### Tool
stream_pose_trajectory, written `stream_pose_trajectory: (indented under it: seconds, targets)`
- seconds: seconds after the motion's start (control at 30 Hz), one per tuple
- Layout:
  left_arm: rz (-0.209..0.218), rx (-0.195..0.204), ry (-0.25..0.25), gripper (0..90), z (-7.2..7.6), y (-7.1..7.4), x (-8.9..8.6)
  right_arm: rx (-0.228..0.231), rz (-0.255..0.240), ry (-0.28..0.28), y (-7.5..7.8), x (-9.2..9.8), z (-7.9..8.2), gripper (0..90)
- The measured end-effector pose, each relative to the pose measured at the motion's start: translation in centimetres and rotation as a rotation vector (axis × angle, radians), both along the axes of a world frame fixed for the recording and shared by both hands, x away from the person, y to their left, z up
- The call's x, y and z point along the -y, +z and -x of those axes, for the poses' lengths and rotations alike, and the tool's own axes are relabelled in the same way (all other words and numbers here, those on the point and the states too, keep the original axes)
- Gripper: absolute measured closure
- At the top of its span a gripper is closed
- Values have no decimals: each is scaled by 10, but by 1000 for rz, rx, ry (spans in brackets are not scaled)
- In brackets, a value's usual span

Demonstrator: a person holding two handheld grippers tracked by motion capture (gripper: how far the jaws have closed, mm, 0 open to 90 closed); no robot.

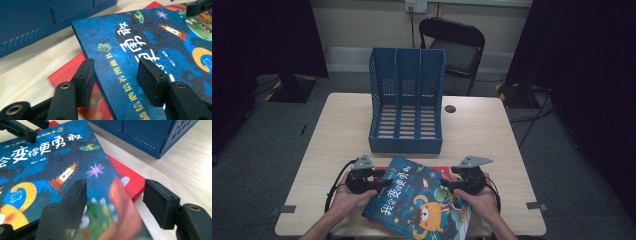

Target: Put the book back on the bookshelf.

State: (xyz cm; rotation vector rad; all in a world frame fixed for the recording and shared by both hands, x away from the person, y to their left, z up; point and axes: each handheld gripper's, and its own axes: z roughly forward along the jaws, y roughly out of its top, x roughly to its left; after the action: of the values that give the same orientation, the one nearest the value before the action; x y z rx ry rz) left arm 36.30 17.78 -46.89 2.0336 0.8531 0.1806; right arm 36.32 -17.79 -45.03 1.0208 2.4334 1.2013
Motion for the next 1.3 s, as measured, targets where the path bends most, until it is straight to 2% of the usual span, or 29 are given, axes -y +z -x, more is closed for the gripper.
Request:
stream_pose_trajectory:
  seconds: [0.1,0.2,0.4,0.5,0.7,0.73,0.8,0.87,0.97,1.0,1.1,1.2,1.23,1.3]
  targets:
    - [3,0,4,484,-2,0,9,-16,5,12,0,-3,0,371]
    - [8,-1,7,484,-4,0,13,-14,7,20,3,-3,0,379]
    - [-17,-19,-18,487,-10,3,17,-11,-2,20,9,-1,-6,413]
    - [-18,-21,-36,491,-15,3,24,-37,14,56,8,-6,-11,414]
    - [-34,-40,-69,499,-25,6,39,-48,29,93,7,-13,-14,434]
    - [-33,-40,-68,499,-26,6,41,-48,29,93,7,-13,-14,434]
    - [-27,-36,-70,502,-27,6,46,-58,60,89,7,-16,-16,437]
    - [-29,-42,-79,501,-29,6,46,-64,58,103,7,-18,-16,445]
    - [-28,-41,-75,501,-28,6,46,-79,60,123,6,-21,-16,459]
    - [-27,-40,-74,502,-28,6,46,-87,74,131,4,-23,-16,452]
    - [-35,-46,-89,501,-24,7,41,-112,64,123,3,-21,-16,452]
    - [-19,-39,-92,502,-16,5,33,-107,59,121,2,-20,-15,453]
    - [-38,-46,-95,500,-10,7,30,-104,58,115,2,-20,-14,453]
    - [-42,-47,-96,490,-5,7,27,-100,65,115,3,-21,-14,454]
